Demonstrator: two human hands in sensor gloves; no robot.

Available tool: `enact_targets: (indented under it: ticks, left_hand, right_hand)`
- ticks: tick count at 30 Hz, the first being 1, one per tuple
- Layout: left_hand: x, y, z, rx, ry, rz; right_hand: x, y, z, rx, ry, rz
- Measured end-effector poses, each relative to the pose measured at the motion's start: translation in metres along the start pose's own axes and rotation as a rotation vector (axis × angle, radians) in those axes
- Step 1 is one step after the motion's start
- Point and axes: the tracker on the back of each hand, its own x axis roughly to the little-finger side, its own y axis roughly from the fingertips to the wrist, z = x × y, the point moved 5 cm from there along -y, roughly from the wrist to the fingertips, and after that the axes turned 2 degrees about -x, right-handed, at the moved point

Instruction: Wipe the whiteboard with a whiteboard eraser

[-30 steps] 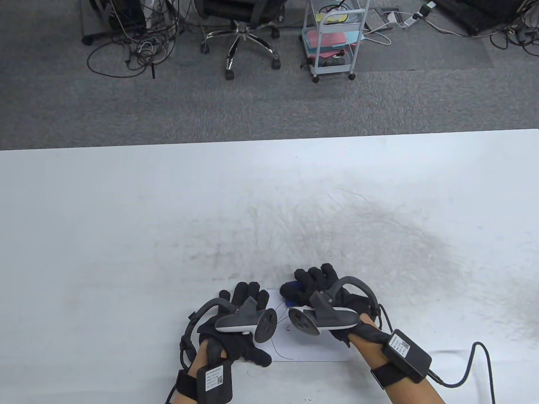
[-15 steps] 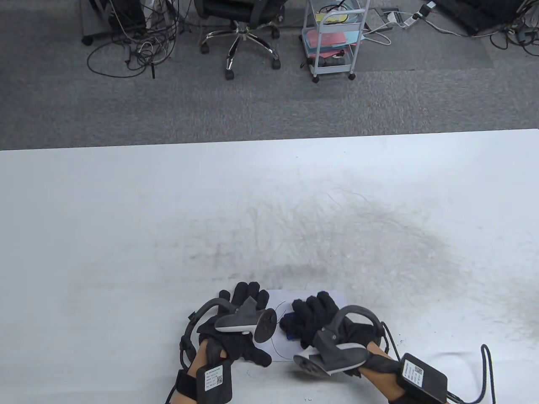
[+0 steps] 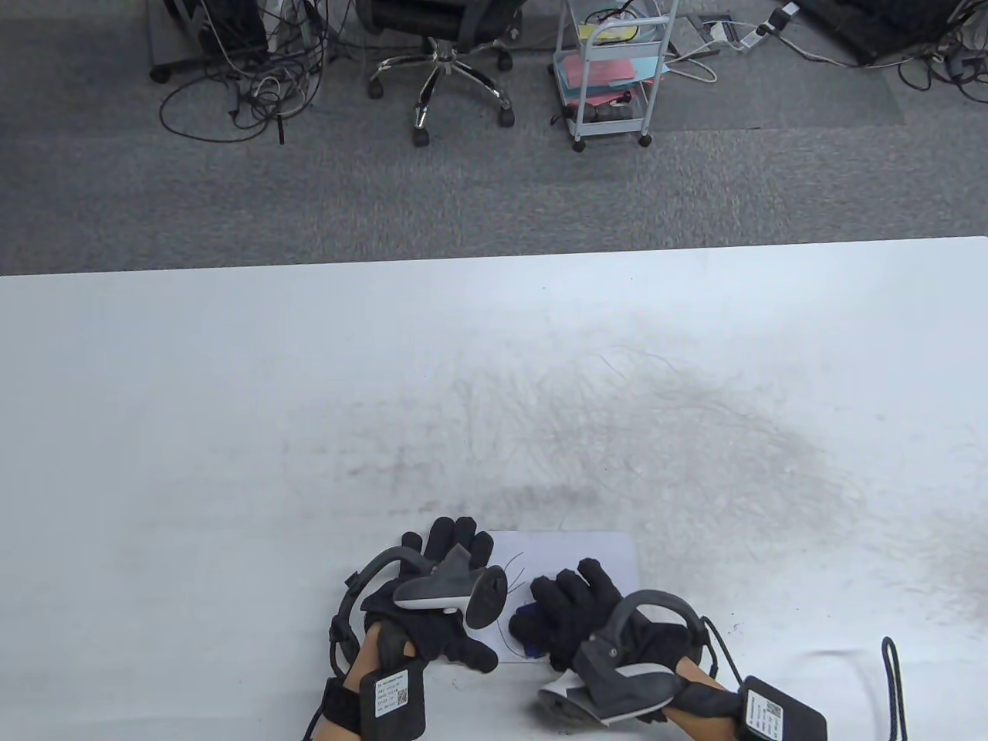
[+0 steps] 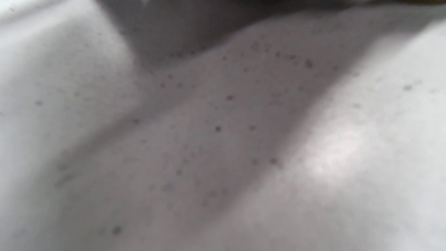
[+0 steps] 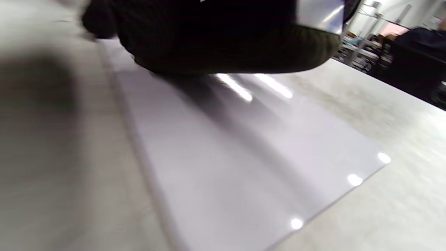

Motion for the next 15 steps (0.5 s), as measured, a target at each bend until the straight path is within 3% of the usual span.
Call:
enact_targets:
  ticks: [7, 10, 15]
  left_hand:
    - [0.0, 0.0, 0.0, 0.0, 0.002, 0.0]
    - [0.0, 0.0, 0.0, 0.0, 0.003, -0.002]
    - [0.0, 0.0, 0.0, 0.0, 0.003, -0.002]
  right_hand:
    - [0.061, -0.06, 0.003, -0.034, -0.094, 0.151]
    - [0.063, -0.061, 0.002, -0.032, -0.112, 0.145]
    - [0.055, -0.043, -0.003, 0.129, -0.077, 0.119]
